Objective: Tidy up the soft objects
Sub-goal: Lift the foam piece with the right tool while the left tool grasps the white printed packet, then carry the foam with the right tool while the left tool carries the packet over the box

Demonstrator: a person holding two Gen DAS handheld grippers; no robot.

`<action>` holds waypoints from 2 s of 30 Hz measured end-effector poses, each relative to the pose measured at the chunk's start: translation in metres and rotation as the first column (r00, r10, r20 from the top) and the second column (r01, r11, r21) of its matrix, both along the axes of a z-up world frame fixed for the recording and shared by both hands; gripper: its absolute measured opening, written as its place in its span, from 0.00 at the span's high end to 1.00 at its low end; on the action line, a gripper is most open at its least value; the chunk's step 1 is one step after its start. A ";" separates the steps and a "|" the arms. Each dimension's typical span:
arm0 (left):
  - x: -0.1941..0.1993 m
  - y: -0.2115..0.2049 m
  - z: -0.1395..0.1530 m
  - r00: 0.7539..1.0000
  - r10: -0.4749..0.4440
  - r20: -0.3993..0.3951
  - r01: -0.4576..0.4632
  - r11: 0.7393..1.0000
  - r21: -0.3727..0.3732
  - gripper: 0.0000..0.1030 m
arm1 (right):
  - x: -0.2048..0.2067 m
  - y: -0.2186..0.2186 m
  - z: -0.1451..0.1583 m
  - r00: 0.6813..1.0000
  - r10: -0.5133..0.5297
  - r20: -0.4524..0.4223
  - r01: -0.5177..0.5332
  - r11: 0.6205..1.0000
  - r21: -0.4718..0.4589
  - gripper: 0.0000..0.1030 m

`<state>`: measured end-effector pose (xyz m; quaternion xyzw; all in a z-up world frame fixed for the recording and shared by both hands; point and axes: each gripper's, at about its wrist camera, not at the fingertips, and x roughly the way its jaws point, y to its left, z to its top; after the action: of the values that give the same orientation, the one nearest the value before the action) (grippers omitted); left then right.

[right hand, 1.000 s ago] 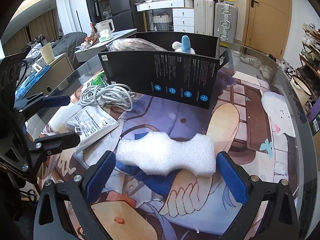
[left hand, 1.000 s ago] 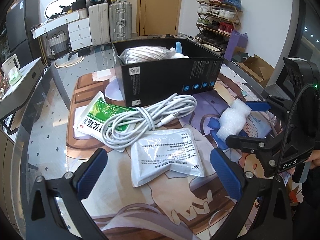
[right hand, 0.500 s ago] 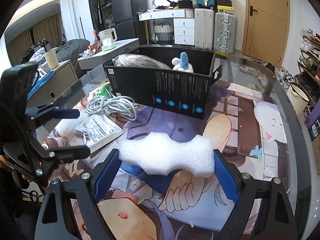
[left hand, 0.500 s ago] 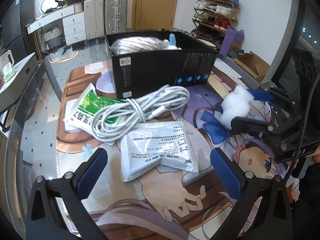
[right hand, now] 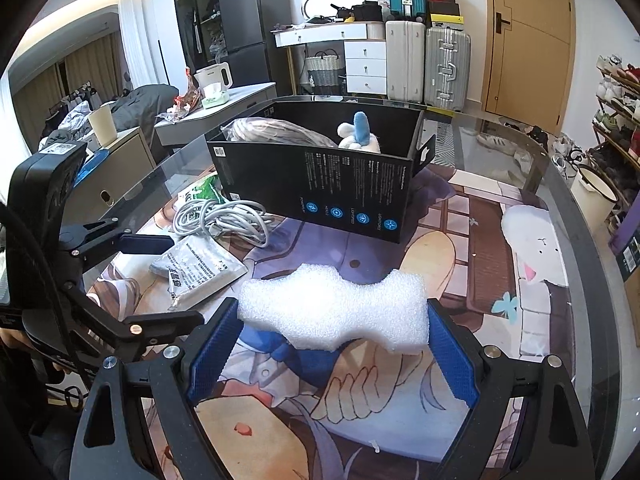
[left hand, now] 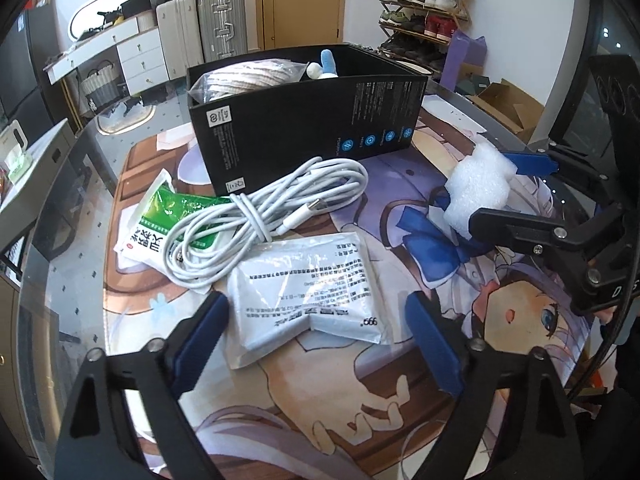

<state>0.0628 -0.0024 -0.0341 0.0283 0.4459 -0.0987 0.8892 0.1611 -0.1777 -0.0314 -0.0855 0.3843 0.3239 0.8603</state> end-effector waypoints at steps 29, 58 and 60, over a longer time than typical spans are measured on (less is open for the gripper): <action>-0.023 0.008 0.026 0.994 -0.042 0.105 0.051 0.995 -0.080 0.46 | -0.005 -0.008 0.013 0.999 -0.013 0.045 0.012 0.999 0.036 0.12; 0.004 0.041 0.099 0.942 0.107 0.318 -0.070 0.989 -0.126 0.46 | 0.008 -0.006 0.067 0.980 -0.055 0.190 0.018 0.981 0.192 0.12; 0.009 0.042 0.102 0.938 0.112 0.327 -0.075 0.989 -0.124 0.46 | 0.012 -0.004 0.069 0.979 -0.057 0.197 0.019 0.982 0.189 0.12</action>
<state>0.0718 0.0393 0.0676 -0.0255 0.2841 -0.0741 0.9556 0.1733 -0.1814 0.0380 -0.0294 0.2649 0.3316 0.9050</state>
